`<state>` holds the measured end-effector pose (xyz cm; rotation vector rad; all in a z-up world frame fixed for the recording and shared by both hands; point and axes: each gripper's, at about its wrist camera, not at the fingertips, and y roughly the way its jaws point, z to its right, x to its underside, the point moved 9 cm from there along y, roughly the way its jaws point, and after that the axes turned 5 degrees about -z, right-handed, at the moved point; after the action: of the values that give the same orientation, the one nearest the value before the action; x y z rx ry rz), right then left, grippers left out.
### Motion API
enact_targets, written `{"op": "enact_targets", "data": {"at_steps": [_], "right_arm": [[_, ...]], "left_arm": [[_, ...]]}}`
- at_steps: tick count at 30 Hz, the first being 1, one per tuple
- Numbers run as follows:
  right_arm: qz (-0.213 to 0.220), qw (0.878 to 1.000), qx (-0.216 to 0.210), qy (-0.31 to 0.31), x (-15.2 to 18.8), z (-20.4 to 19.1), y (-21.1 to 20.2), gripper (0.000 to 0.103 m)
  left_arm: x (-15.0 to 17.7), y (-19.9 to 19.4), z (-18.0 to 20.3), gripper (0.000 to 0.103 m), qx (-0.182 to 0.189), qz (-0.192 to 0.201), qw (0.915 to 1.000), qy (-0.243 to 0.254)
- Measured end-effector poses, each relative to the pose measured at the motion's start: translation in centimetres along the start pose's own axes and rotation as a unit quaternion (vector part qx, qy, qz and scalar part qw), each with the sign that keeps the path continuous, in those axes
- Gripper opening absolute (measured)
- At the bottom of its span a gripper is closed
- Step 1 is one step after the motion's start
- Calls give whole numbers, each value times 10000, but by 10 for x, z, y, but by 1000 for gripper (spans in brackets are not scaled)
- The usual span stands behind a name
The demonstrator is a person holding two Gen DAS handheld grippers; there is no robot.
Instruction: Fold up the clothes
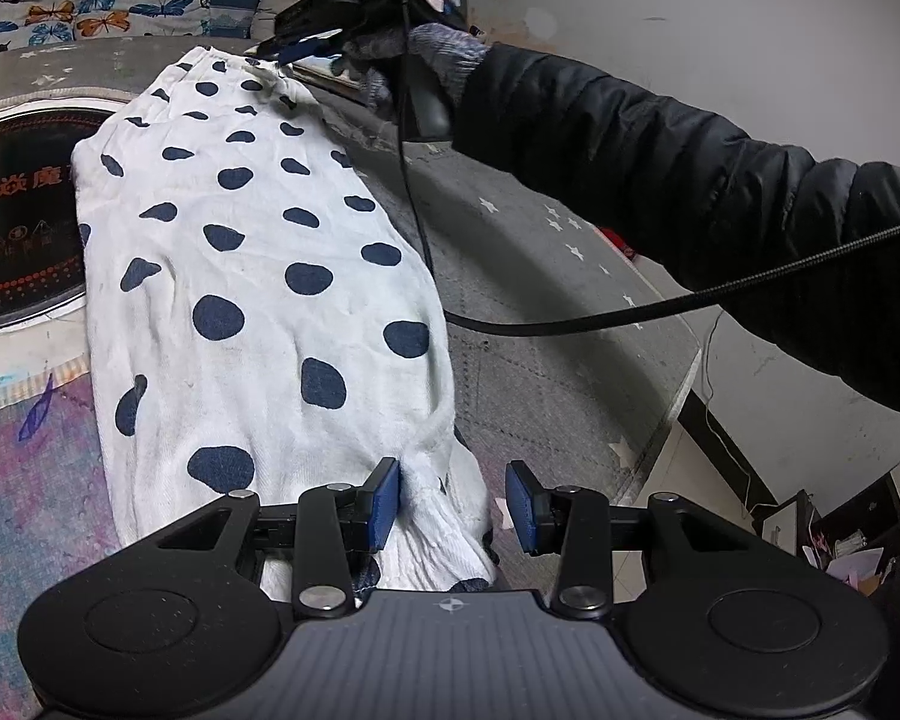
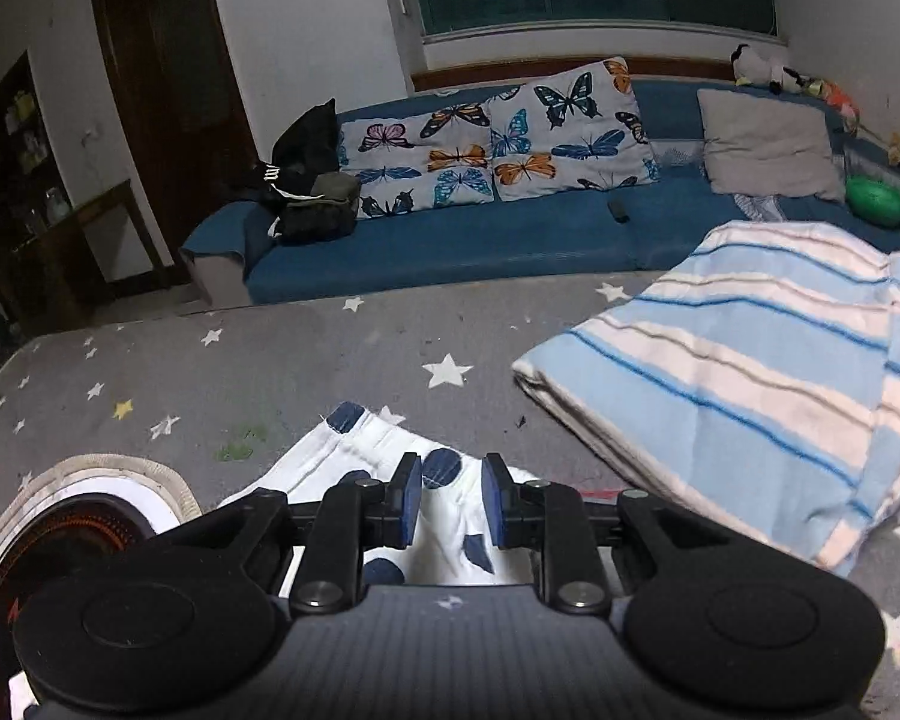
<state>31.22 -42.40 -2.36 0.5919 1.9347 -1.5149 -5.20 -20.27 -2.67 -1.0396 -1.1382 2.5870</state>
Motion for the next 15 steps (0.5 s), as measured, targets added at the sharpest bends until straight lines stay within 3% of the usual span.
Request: {"op": "enact_targets", "data": {"at_steps": [3, 12, 15], "right_arm": [[-119, 9989, 427, -139, 6, 9, -3, 22], [-70, 9999, 119, 31, 12, 16, 6, 22], [-104, 9995, 298, -78, 12, 16, 9, 15]], "left_arm": [[0, 0, 0, 42, 7, -4, 10000, 12], [-3, 2, 0, 42, 10, -43, 10000, -16], [-3, 2, 0, 42, 8, -54, 10000, -16]]}}
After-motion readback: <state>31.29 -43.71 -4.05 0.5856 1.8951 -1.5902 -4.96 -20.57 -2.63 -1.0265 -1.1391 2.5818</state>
